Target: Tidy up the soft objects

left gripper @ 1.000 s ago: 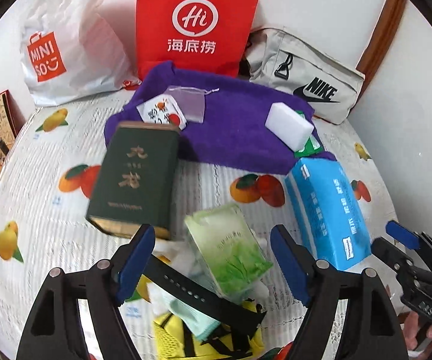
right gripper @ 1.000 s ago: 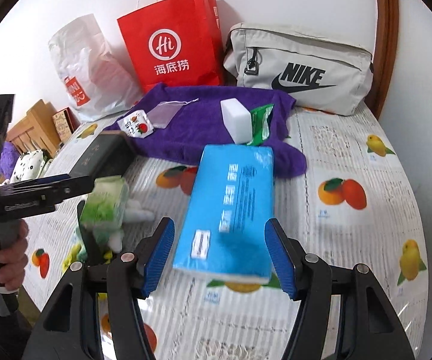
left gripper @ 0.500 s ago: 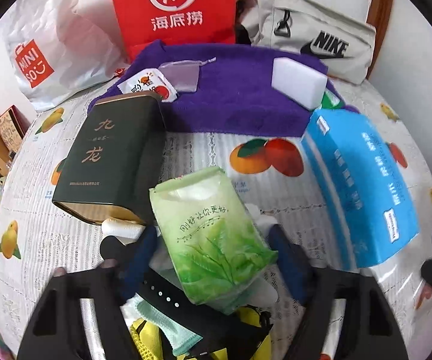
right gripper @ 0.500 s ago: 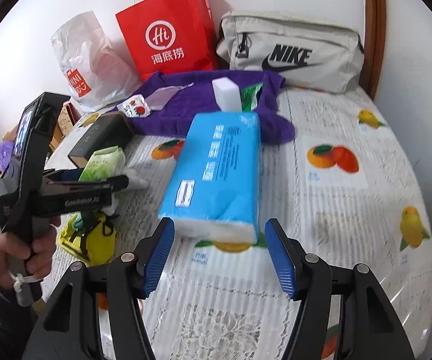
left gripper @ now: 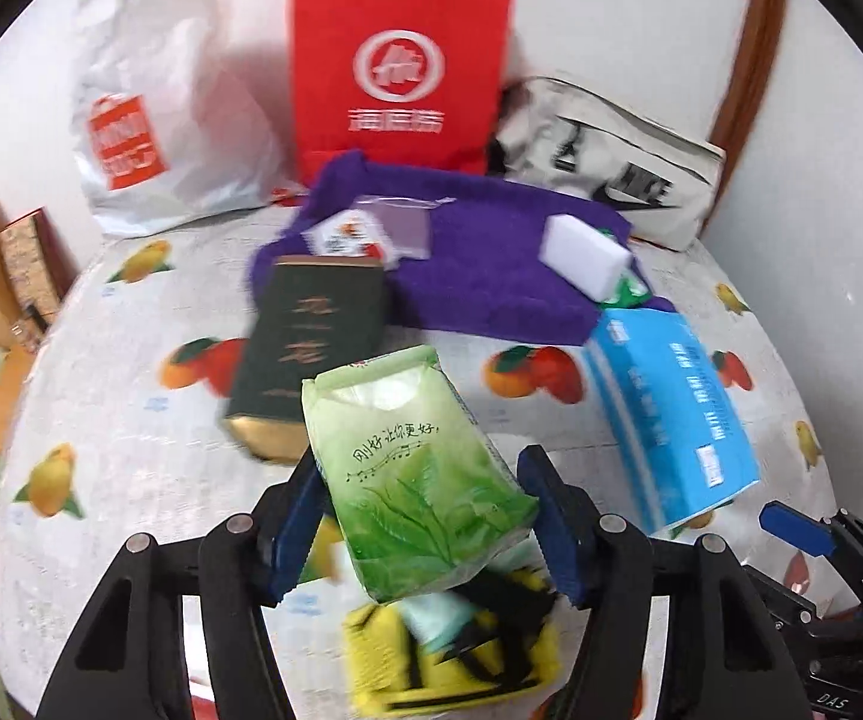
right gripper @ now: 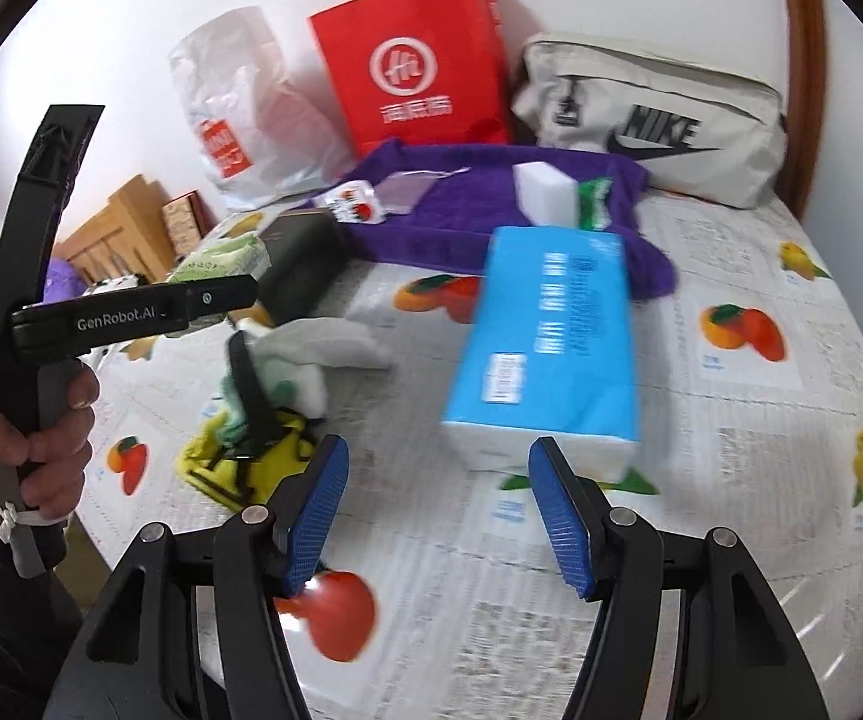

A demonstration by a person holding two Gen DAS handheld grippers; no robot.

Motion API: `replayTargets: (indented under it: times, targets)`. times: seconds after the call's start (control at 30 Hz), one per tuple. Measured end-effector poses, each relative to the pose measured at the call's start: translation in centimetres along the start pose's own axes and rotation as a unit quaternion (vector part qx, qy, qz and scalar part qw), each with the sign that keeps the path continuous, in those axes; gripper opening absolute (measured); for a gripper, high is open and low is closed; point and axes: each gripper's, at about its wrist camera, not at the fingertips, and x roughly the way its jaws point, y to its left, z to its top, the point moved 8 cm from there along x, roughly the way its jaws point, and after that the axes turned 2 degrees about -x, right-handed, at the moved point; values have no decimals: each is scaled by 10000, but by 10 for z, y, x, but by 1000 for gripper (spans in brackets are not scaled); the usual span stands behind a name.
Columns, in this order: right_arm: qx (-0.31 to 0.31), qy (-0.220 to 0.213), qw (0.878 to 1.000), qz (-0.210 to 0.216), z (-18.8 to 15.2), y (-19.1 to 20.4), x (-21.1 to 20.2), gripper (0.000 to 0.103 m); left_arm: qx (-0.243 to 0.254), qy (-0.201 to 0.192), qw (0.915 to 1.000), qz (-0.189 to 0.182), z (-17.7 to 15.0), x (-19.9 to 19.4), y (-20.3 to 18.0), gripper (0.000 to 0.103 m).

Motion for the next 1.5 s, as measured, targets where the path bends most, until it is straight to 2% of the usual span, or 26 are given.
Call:
replayTargets:
  times: [0.13, 0.33, 0.53, 0.67, 0.77, 0.8, 0.97, 1.0, 1.1, 1.23, 1.33, 1.5]
  targets:
    - [-141, -10, 9995, 273, 0, 30, 13, 62, -194, 44, 9993, 307, -11, 0, 41, 62]
    - [-525, -57, 9968, 592, 9, 72, 40, 61, -540, 155, 9977, 368, -30, 3, 86, 62]
    - [-1047, -69, 9916, 754, 25, 107, 59, 53, -773, 256, 9964, 240, -39, 15, 108, 62]
    - [-1379, 103, 9886, 588, 28, 118, 77, 51, -846, 309, 9958, 157, -43, 22, 117, 62]
    - [-1570, 372, 9854, 538, 24, 124, 93, 38, -916, 355, 9951, 105, -45, 27, 122, 62]
    - [-1622, 446, 9844, 522, 22, 125, 96, 36, -936, 379, 9949, 84, -46, 29, 122, 62]
    - [-1878, 694, 9789, 403, 17, 132, 117, 36, -979, 454, 9942, -11, -49, 35, 126, 62]
    - [-1878, 705, 9788, 412, 18, 132, 119, 29, -985, 454, 9941, -38, -49, 35, 126, 62]
    - [-1916, 774, 9776, 392, 21, 132, 117, 20, -960, 467, 9942, -87, -50, 36, 127, 62]
    - [-1809, 853, 9777, 646, 20, 137, 113, 20, -974, 481, 9940, -149, -52, 36, 127, 62]
    - [-1774, 936, 9779, 589, 17, 138, 122, 20, -988, 505, 9936, -185, -53, 36, 127, 62]
    - [-1754, 789, 9793, 624, 19, 141, 114, 20, -1003, 446, 9938, -163, -54, 33, 130, 62]
